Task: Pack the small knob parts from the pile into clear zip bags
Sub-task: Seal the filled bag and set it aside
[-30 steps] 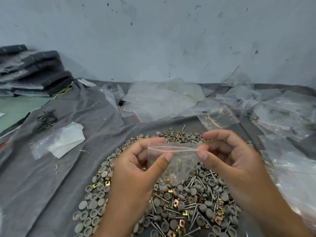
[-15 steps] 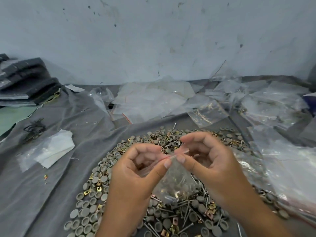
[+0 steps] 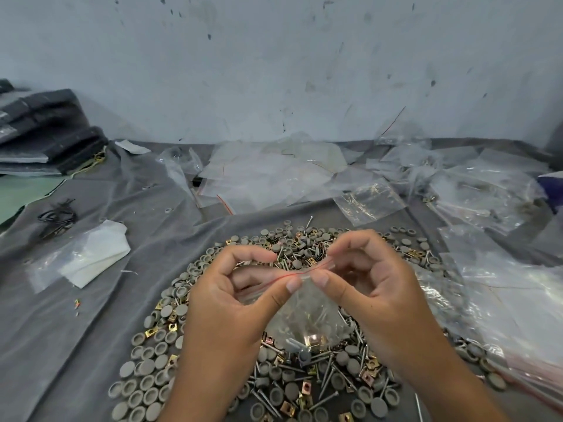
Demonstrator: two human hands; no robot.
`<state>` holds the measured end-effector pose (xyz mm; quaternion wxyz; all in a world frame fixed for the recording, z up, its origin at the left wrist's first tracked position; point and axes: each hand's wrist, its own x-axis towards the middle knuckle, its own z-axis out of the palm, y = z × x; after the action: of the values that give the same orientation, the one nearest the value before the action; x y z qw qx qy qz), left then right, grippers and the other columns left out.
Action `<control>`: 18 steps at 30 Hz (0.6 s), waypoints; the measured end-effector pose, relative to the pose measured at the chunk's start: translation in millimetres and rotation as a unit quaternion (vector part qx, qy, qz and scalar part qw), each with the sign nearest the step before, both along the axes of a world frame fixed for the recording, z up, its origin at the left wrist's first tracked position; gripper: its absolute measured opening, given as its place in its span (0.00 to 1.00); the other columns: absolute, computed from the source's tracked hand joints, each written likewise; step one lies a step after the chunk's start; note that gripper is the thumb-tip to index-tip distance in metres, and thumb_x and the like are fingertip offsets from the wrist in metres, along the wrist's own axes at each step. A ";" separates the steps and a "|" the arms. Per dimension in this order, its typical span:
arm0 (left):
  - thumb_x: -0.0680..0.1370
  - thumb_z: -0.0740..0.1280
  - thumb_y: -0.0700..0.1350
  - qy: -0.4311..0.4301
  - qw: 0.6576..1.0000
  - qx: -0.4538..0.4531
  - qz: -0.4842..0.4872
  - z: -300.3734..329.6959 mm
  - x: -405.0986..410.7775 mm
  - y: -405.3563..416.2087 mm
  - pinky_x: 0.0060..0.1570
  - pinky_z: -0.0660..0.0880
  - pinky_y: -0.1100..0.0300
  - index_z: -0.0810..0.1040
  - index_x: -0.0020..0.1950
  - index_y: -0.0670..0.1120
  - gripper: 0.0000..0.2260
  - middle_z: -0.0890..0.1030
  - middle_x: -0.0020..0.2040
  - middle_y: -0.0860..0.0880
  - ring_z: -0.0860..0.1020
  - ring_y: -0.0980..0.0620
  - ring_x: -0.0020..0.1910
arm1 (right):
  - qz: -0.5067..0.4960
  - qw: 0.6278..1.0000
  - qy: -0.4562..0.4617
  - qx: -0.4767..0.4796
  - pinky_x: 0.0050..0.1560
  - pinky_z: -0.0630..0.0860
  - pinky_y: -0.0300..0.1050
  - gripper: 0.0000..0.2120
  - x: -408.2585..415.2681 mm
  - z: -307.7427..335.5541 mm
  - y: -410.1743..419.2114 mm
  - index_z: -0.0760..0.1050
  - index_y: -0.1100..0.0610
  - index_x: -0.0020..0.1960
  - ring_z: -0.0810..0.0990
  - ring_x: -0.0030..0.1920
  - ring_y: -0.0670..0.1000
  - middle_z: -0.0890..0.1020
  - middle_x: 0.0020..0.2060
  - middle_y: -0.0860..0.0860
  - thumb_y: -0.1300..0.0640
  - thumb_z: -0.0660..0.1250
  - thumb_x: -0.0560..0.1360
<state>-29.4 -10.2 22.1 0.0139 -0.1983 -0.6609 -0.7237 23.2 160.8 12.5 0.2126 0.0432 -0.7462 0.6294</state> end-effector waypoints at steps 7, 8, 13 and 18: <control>0.66 0.81 0.52 0.017 1.000 0.007 -0.007 -2.2 -1.3 -1.1 0.41 0.80 0.64 0.80 0.49 0.56 0.16 0.87 0.44 0.48 0.86 0.50 0.44 | 0.028 0.999 0.000 0.034 0.43 0.78 0.35 0.04 -1.1 -0.2 1.5 0.81 0.43 0.51 0.83 0.45 0.45 0.84 0.46 0.46 0.46 0.72 0.77; 0.65 0.80 0.53 0.023 1.000 0.005 -0.003 -3.3 -2.0 -1.2 0.40 0.80 0.63 0.80 0.49 0.56 0.17 0.87 0.45 0.48 0.86 0.51 0.43 | 0.013 1.000 0.008 0.020 0.42 0.77 0.34 0.02 -1.4 -0.3 2.8 0.81 0.43 0.50 0.82 0.43 0.44 0.84 0.44 0.46 0.48 0.71 0.77; 0.65 0.79 0.53 0.033 0.999 0.028 0.026 -7.8 -6.3 -2.8 0.46 0.77 0.56 0.81 0.48 0.56 0.15 0.86 0.45 0.47 0.84 0.51 0.44 | -0.008 0.999 0.016 -0.043 0.43 0.79 0.37 0.03 0.0 5.6 12.8 0.82 0.43 0.48 0.80 0.41 0.45 0.81 0.40 0.46 0.48 0.70 0.75; 0.65 0.78 0.51 0.036 0.998 0.057 0.021 -7.0 -6.1 -2.0 0.46 0.80 0.59 0.81 0.47 0.56 0.13 0.86 0.45 0.46 0.84 0.50 0.45 | -0.004 0.999 0.017 -0.050 0.43 0.79 0.37 0.03 1.6 7.7 14.3 0.82 0.43 0.47 0.79 0.41 0.45 0.81 0.40 0.45 0.51 0.70 0.75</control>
<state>-35.5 -12.2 15.1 0.0643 -0.2090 -0.6217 -0.7521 24.8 175.1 20.2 0.2294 0.0406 -0.7103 0.6643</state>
